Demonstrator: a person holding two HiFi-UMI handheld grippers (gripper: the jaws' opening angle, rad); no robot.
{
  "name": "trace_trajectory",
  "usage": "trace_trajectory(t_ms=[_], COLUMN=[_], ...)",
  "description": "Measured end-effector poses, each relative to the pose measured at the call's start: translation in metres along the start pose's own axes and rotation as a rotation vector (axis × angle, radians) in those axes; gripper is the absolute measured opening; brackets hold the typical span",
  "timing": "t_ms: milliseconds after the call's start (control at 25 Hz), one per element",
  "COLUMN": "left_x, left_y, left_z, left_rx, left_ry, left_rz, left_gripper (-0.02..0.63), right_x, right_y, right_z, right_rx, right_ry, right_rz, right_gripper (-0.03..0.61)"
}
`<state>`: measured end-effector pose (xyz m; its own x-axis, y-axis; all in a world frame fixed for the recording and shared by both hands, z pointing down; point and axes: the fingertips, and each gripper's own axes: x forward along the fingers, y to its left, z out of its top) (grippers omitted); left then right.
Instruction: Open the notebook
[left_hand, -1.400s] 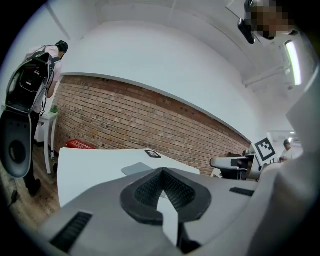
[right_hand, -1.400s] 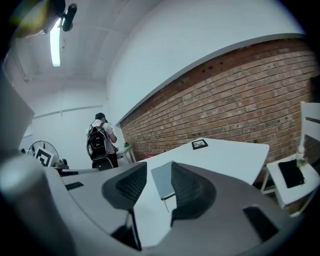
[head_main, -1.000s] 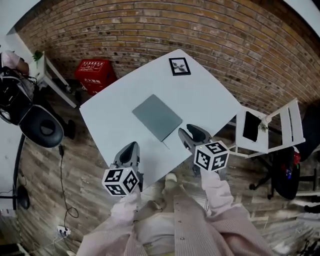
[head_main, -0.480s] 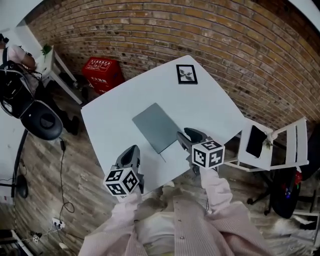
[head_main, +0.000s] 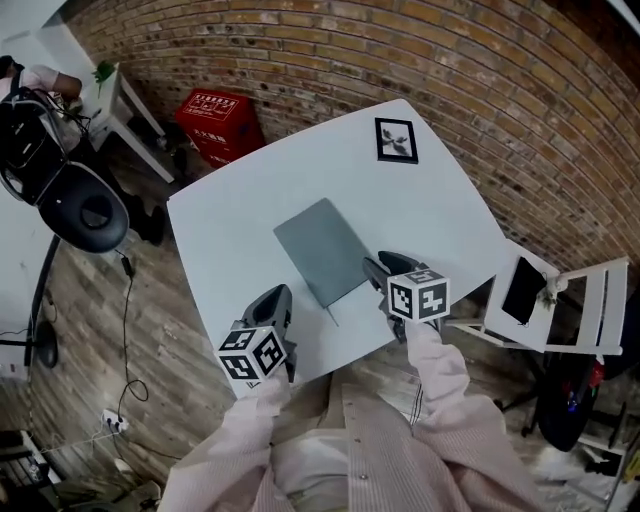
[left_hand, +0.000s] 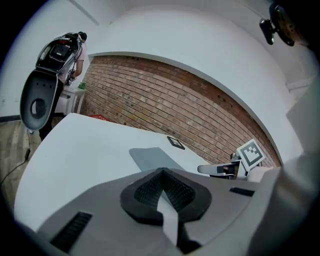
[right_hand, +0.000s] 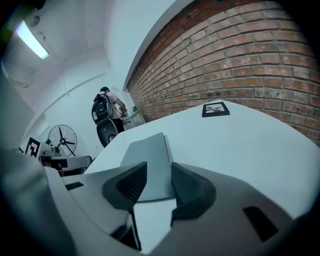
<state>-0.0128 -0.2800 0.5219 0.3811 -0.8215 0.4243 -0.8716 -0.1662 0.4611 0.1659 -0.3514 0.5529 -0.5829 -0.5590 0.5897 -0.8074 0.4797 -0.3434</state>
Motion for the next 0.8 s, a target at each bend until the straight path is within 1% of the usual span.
trace_trajectory(t_ms=[240,360,520,680,800], left_x=[0.013,0.019,0.022,0.025,0.024], left_y=[0.009,0.01,0.014,0.014,0.014], left_z=[-0.012,-0.015,-0.019,-0.022,-0.025], left_rx=[-0.025,-0.029,-0.038,-0.045,-0.051], left_ry=[0.053,0.071,0.079,0.088,0.091], left_rz=[-0.006,-0.01,-0.003,0.003,0.012], left_gripper=[-0.008,-0.008,-0.008,-0.008,-0.008], right_x=[0.024,0.029,0.036,0.038,0.039], right_y=[-0.007,-0.011,-0.007,-0.009,-0.008], right_z=[-0.016,-0.02,-0.027,-0.028,-0.028], right_rx=[0.008,0.014,0.016,0.047,0.035], right_ry=[0.106,0.138,0.183,0.224,0.257], right_rz=[-0.006,-0.001,0.036,0.078,0.102], right_gripper=[0.155,0.155,0.155,0.153,0.152])
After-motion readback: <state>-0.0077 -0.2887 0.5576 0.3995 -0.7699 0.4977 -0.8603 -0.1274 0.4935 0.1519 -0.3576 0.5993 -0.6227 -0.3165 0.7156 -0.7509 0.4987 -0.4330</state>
